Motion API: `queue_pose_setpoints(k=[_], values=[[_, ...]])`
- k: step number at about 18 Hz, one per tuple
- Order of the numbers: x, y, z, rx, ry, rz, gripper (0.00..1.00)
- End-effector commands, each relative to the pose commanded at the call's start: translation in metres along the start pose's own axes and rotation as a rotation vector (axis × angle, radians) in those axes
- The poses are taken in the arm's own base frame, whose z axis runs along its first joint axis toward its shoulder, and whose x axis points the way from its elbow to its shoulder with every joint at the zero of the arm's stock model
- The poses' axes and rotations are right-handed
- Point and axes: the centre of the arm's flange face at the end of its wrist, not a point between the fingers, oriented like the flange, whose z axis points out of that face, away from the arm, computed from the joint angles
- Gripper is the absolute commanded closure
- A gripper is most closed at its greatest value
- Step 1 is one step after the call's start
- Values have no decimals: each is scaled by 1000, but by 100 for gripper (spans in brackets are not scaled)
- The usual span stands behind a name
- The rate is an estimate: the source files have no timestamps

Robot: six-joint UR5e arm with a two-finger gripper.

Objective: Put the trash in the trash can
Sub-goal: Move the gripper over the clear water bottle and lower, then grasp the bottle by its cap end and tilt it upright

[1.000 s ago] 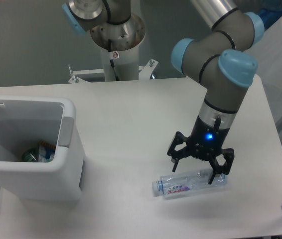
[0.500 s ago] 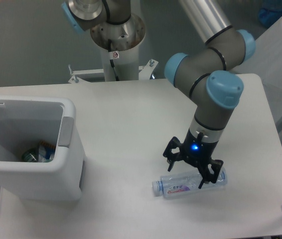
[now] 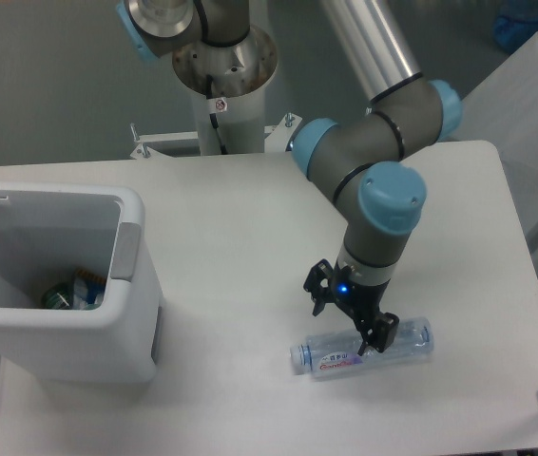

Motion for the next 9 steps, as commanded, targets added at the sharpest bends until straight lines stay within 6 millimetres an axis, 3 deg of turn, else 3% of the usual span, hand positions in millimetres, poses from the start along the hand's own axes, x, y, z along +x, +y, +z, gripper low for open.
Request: queue_pose_setpoints(k=[9], values=[[3, -19, 26, -3, 18, 21, 0]])
